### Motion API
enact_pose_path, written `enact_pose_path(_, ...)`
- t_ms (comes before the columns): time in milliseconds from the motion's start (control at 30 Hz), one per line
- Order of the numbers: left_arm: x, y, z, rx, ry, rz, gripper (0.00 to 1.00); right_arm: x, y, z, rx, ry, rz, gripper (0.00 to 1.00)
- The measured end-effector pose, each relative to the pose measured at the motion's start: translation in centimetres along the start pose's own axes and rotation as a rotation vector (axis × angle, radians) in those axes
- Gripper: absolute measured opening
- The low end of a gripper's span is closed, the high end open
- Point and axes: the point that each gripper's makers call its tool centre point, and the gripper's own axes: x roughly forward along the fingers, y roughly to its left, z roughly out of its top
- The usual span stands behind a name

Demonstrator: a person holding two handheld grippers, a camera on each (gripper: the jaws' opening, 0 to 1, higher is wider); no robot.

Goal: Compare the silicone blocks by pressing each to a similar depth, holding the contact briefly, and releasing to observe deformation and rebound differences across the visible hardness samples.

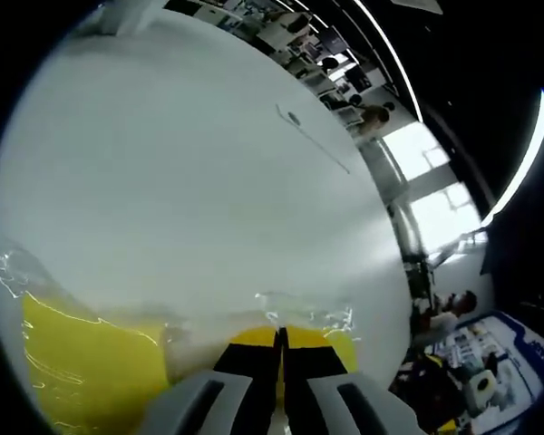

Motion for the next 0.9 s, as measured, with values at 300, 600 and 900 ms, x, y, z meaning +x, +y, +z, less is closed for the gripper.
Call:
enact_pose_path(300,-0.3,-1.0,0.4,0.012,-0.034,-0.051,0.0,-0.1,-0.1,0.3,0.002,-0.004,-0.005,0.96)
enact_pose_path(600,-0.5,-1.7,0.7,-0.006,-0.038,-0.087,0.0,0.0,-0.1,0.7,0.006,-0.011,-0.008,0.96)
enact_pose_path(900,-1.1,-3.8,1.1,0.063,-0.063,-0.176,0.0,0.1,0.1,0.3,0.003,0.0,0.002,0.96)
